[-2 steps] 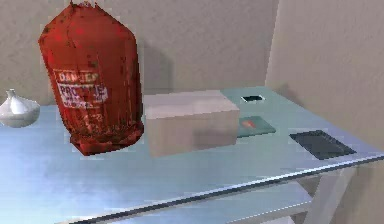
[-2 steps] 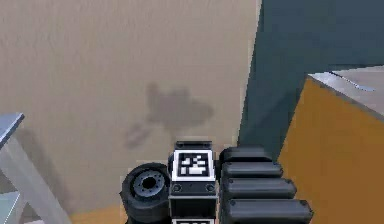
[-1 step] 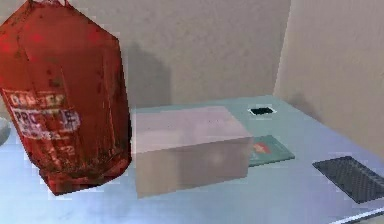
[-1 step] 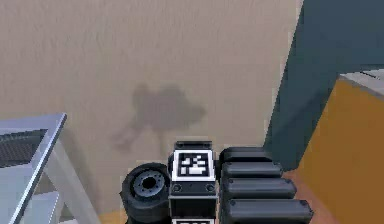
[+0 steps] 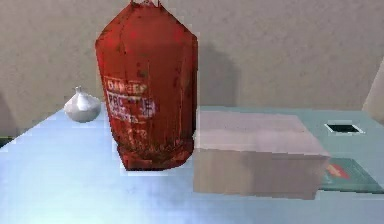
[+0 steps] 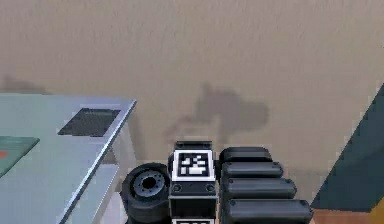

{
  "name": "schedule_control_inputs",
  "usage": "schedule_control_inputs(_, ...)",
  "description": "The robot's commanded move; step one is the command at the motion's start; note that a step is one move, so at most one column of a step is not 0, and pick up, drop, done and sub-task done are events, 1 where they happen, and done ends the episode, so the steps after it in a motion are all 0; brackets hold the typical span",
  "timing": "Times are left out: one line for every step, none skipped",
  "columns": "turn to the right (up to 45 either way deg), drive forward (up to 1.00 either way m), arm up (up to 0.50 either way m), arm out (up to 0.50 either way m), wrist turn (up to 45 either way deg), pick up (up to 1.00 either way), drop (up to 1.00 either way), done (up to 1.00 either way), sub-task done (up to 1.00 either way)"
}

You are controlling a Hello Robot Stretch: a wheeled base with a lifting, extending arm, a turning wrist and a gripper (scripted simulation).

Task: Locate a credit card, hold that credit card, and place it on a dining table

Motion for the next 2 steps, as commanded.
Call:
schedule_control_inputs(18.0,0.00,0.00,0.00,0.0,0.00,0.00,0.00,0.00)
schedule_control_inputs(-6.0,0.00,0.00,0.00,0.0,0.00,0.00,0.00,0.00)
